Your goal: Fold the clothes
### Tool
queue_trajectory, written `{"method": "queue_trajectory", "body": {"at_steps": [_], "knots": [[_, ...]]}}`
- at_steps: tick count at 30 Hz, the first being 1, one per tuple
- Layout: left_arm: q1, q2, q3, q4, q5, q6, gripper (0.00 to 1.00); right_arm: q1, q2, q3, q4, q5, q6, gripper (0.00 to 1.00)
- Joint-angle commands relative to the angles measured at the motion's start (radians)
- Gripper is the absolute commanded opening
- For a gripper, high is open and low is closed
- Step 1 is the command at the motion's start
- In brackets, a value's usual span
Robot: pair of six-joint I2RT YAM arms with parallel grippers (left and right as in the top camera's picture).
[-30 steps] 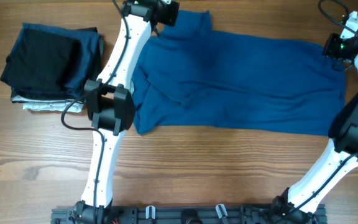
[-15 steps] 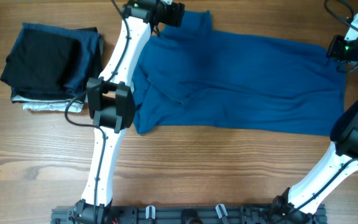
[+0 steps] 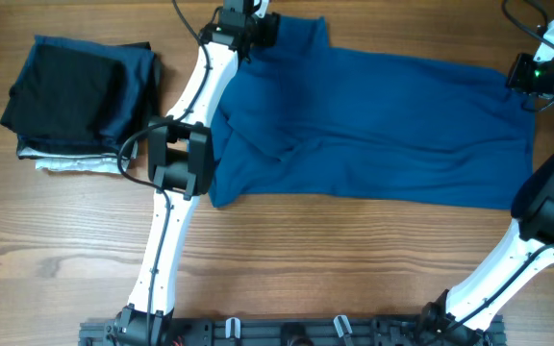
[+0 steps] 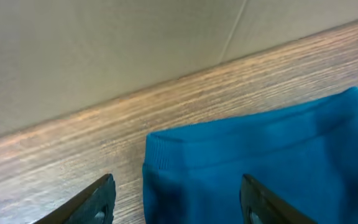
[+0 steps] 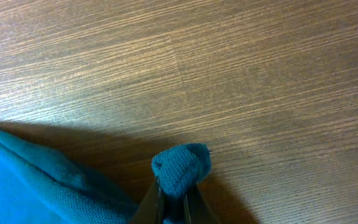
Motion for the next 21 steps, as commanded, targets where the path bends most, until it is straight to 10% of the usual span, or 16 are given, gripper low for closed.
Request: {"method": "queue_trajectory", "body": {"at_steps": [1,21], "knots": [[0.011,0.077,-0.005,0.015,-0.048,-0.055,0.61,-0.002,-0.024,-0.008,0.006,-0.016,0.001,0.04],[0.001,-0.187,-0.003,-0.338,-0.031,-0.309,0.55,-0.002,-0.024,-0.008,0.009,-0.016,0.002,0.04]]}}
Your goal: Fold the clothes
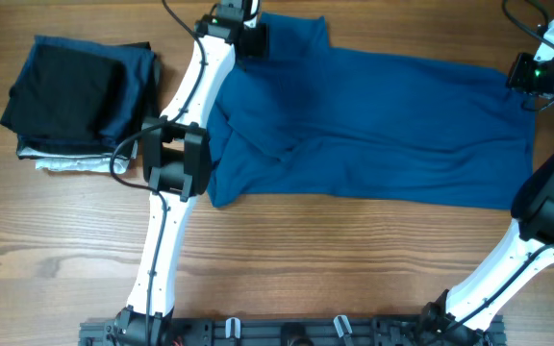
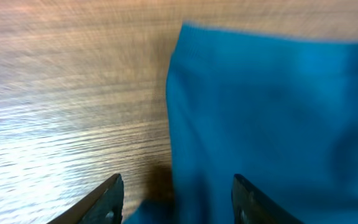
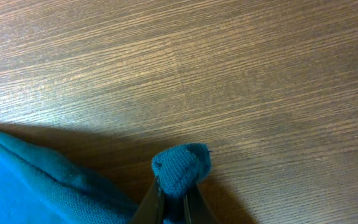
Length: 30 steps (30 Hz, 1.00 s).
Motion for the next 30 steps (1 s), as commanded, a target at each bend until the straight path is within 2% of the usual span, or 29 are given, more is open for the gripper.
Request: {"method": "queue_trajectory", "body": {"at_steps": [1,9,17,26,30], "knots": [[-0.004,-0.103,-0.006,0.031,0.016,-0.072,0.55,-0.002,-0.024,-0.008,0.002,-0.016,0.002,0.04],[-0.005,-0.066,-0.006,0.242,-0.022,-0.128,0.53,-0.001,-0.024,-0.008,0.003,-0.016,0.004,0.04],[-0.025,-0.016,-0.006,0.110,-0.019,-0.136,0.53,-0.001,-0.024,-0.008,0.000,-0.016,0.004,0.04],[-0.022,0.119,-0.007,0.248,-0.023,-0.155,0.52,-0.001,-0.024,-0.008,0.001,-0.016,0.004,0.04],[-0.014,0.160,-0.007,0.245,-0.045,-0.155,0.52,-0.002,-0.024,-0.008,0.001,-0.012,0.001,0.04]]}}
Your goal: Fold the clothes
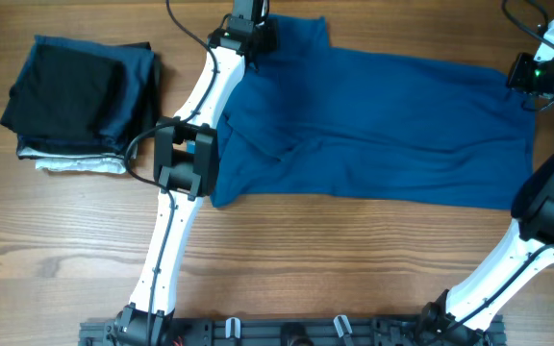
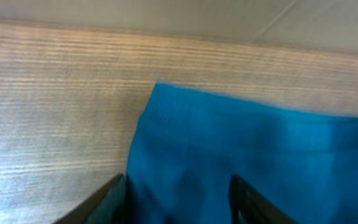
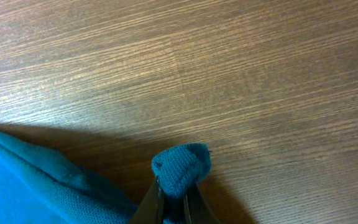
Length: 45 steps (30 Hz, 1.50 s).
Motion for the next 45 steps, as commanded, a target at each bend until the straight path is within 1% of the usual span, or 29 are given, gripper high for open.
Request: {"method": "queue_trajectory", "body": {"at_steps": [1,3,5,7,10,13,16,19,20,21,22,23,25,27,28,30,34,35,37,41,44,45], "knots": [[0.011,0.057,-0.008,-0.053,-0.050,-0.020,0.52,-0.003,-0.024,-0.008,0.001,-0.012,0.002,0.04],[0.011,0.057,-0.008,-0.144,-0.103,-0.020,0.51,-0.003,-0.024,-0.008,0.003,-0.012,0.002,0.04],[0.011,0.056,-0.008,-0.217,-0.130,-0.020,0.51,-0.003,-0.024,-0.008,0.002,-0.013,0.003,0.04],[0.011,0.056,-0.008,-0.323,-0.156,-0.019,0.51,-0.003,-0.024,-0.008,-0.002,-0.013,0.004,0.04],[0.006,0.056,-0.008,-0.383,-0.155,-0.006,0.50,-0.002,-0.024,-0.008,-0.002,-0.016,0.006,0.04],[-0.006,0.054,-0.008,-0.449,-0.162,0.041,0.51,-0.002,-0.024,-0.008,-0.005,-0.016,0.009,0.04],[-0.006,0.042,-0.008,-0.555,-0.217,0.041,0.51,-0.003,-0.024,-0.008,-0.008,-0.016,0.009,0.04],[-0.006,0.005,-0.006,-0.631,-0.230,0.040,0.51,-0.002,-0.024,-0.008,-0.007,-0.016,0.009,0.04],[-0.007,-0.019,-0.006,-0.642,-0.230,0.040,0.62,-0.003,-0.024,-0.008,-0.007,-0.016,0.009,0.05],[-0.011,-0.050,-0.006,-0.642,-0.230,0.040,0.81,-0.003,-0.024,-0.008,-0.008,-0.016,0.008,0.04],[-0.016,-0.084,-0.006,-0.629,-0.228,0.040,0.87,-0.002,-0.024,-0.008,-0.008,-0.016,0.009,0.04],[-0.020,-0.118,-0.006,-0.607,-0.213,0.040,0.85,-0.002,-0.024,-0.008,-0.008,-0.016,0.009,0.04],[-0.026,-0.172,-0.006,-0.549,-0.158,0.040,0.71,-0.002,-0.024,-0.008,-0.008,-0.016,0.009,0.04],[-0.026,-0.201,-0.006,-0.490,-0.103,0.026,0.67,-0.002,-0.024,-0.008,-0.008,-0.016,0.009,0.04],[-0.025,-0.203,-0.006,-0.450,-0.078,-0.019,0.63,-0.002,-0.024,-0.008,-0.008,-0.016,0.008,0.04],[-0.023,-0.188,-0.009,-0.402,-0.057,-0.063,0.60,-0.002,-0.024,-0.008,-0.008,-0.016,0.009,0.05],[-0.023,-0.130,-0.009,-0.320,-0.066,-0.080,0.60,-0.002,-0.024,-0.008,-0.008,-0.016,0.009,0.04],[-0.022,-0.115,-0.009,-0.301,-0.079,-0.080,0.59,-0.002,-0.024,-0.008,-0.008,-0.016,0.010,0.04],[-0.022,-0.073,-0.009,-0.247,-0.156,-0.080,0.59,-0.002,-0.024,-0.008,-0.008,-0.016,0.013,0.04],[-0.017,-0.019,-0.009,-0.176,-0.169,-0.075,0.58,-0.002,-0.024,-0.008,-0.007,-0.016,0.012,0.05],[-0.011,0.016,-0.009,-0.134,-0.242,-0.076,0.57,-0.002,-0.024,-0.008,-0.007,-0.016,0.012,0.04],[-0.009,0.024,-0.009,-0.123,-0.246,-0.075,0.57,-0.002,-0.024,-0.008,-0.007,-0.016,0.012,0.04]]}}
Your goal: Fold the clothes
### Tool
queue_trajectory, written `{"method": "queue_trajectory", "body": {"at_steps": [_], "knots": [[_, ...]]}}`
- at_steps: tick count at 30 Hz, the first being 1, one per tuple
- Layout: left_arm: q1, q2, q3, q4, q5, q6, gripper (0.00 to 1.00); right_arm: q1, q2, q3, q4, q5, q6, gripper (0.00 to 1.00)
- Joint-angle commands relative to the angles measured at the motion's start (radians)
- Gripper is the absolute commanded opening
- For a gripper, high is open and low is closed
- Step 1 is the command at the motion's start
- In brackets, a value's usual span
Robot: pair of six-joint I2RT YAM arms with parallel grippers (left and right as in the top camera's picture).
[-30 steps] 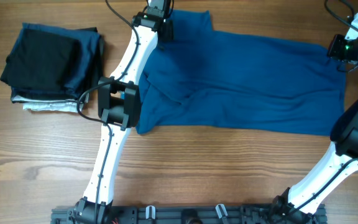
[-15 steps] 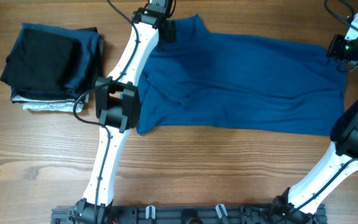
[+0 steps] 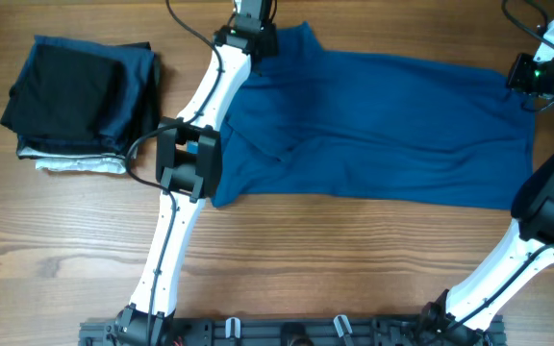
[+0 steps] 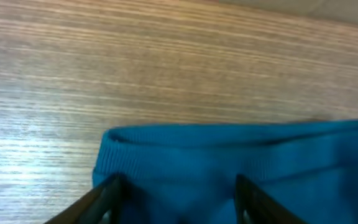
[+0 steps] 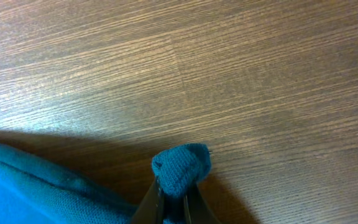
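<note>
A blue garment (image 3: 373, 120) lies spread out across the table. My left gripper (image 3: 255, 27) is at its far left corner. In the left wrist view this gripper (image 4: 176, 205) is open, and the garment's ribbed hem (image 4: 197, 140) lies between and just ahead of the two fingers (image 4: 107, 196). My right gripper (image 3: 530, 73) is at the garment's far right corner. It (image 5: 174, 200) is shut on a small pinch of the blue cloth (image 5: 180, 165), just above the wood.
A stack of folded dark clothes (image 3: 80, 96) sits at the left of the table, on something white (image 3: 75, 165). The table's far edge runs just beyond the left gripper. Bare wood (image 3: 335, 259) lies in front of the garment.
The left gripper has shifted slightly over the garment's far left corner, and the hem now lies straight across between its open fingers. That far corner looks narrower in the overhead view. The right gripper has not moved.
The left gripper stayed open at the garment's far left corner throughout: first over the hem, then a little further left, then back to the right, and now with the hem between its fingers. The right gripper kept its pinch on the far right corner.
</note>
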Motion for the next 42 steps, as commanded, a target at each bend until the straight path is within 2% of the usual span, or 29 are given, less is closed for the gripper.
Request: {"method": "queue_trajectory", "body": {"at_steps": [1,13,17,22,26,28,30,34,37,42], "knots": [[0.020,0.061,-0.008,0.034,-0.074,-0.013,0.57,-0.001,-0.024,-0.008,0.001,-0.016,0.011,0.05],[0.022,0.010,0.008,0.022,-0.090,0.026,0.57,-0.002,-0.024,-0.008,0.005,-0.016,0.007,0.04],[0.023,0.009,0.008,-0.002,-0.161,0.026,0.58,-0.002,-0.024,-0.008,0.005,-0.016,0.007,0.04],[0.024,0.008,0.008,-0.033,-0.146,0.025,0.57,-0.002,-0.024,-0.008,0.005,-0.016,0.007,0.04],[0.024,0.012,0.005,-0.038,-0.065,0.025,0.57,-0.001,-0.024,-0.008,0.003,-0.016,0.007,0.04],[0.024,0.012,0.005,-0.031,-0.062,0.025,0.51,-0.002,-0.024,-0.008,0.000,-0.016,0.008,0.04],[0.026,0.012,0.005,-0.031,-0.062,0.026,0.35,-0.002,-0.024,-0.008,0.001,-0.016,0.008,0.04],[0.029,0.012,0.005,-0.031,-0.061,0.026,0.29,-0.002,-0.024,-0.008,0.000,-0.016,0.008,0.04],[0.037,0.012,0.005,-0.031,-0.058,0.047,0.04,-0.002,-0.024,-0.008,0.001,-0.016,0.007,0.04],[0.038,-0.019,0.008,-0.010,-0.036,0.158,0.04,-0.002,-0.024,-0.008,0.008,-0.017,0.012,0.04]]}}
